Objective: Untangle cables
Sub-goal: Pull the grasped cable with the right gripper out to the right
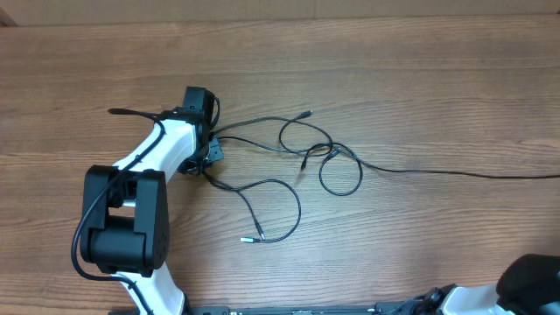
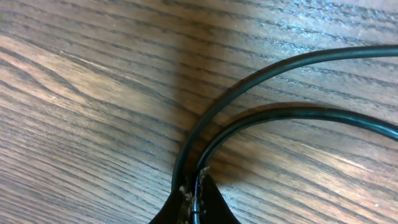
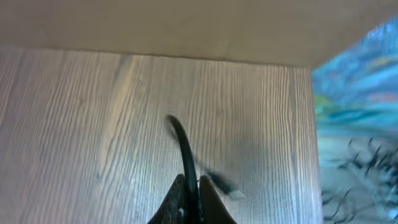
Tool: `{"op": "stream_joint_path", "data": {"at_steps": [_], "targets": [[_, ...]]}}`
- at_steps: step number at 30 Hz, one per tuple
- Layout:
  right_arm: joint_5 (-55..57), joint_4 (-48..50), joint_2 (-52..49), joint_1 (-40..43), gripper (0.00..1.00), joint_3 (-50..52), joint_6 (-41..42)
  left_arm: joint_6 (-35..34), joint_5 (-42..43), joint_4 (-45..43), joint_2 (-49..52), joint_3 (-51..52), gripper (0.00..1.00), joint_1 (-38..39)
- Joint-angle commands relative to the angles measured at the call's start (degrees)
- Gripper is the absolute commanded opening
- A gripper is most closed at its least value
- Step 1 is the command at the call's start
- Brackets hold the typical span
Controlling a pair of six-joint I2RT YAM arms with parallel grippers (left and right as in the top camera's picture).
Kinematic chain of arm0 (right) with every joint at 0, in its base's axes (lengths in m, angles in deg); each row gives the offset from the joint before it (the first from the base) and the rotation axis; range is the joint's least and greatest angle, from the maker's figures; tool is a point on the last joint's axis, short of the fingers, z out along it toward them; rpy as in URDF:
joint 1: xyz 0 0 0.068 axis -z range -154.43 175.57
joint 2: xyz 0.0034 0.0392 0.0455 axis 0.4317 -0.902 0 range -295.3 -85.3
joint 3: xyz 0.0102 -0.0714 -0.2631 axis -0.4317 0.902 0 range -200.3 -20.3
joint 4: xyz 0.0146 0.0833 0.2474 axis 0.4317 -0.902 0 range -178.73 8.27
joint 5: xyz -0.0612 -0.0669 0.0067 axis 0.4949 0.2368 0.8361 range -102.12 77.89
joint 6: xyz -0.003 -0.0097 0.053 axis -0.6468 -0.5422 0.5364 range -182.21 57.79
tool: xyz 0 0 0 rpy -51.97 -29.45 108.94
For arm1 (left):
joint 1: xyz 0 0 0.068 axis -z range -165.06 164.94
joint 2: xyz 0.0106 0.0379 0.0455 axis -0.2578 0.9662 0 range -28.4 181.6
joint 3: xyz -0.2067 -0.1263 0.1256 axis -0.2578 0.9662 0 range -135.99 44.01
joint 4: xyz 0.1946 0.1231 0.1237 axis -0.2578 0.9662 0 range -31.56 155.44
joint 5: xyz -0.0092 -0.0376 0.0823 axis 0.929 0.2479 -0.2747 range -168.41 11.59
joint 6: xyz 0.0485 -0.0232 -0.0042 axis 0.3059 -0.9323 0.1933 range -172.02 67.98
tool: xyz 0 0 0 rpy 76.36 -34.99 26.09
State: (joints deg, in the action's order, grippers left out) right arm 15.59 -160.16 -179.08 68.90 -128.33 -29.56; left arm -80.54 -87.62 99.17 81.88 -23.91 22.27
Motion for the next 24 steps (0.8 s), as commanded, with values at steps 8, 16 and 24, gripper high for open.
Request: {"op": "stream_joint_path", "data": {"at_steps": [8,16,24], "targets": [[-29.57,3.87,1.27,1.92,0.04,-1.53,-8.61,0.35,15.23,-1.84,2.54,2.19,0.04,-0.33],[-37.27,0.57,1.07,-5.11,1.00,-0.46,-17.79,6.10,21.24,-5.01,2.54,2.19,0.04,1.84],[-38.32,-2.80,1.03,-12.94,1.00,7.10,-17.73,6.10,21.07,-5.01,2.54,2.19,0.04,1.86]]}}
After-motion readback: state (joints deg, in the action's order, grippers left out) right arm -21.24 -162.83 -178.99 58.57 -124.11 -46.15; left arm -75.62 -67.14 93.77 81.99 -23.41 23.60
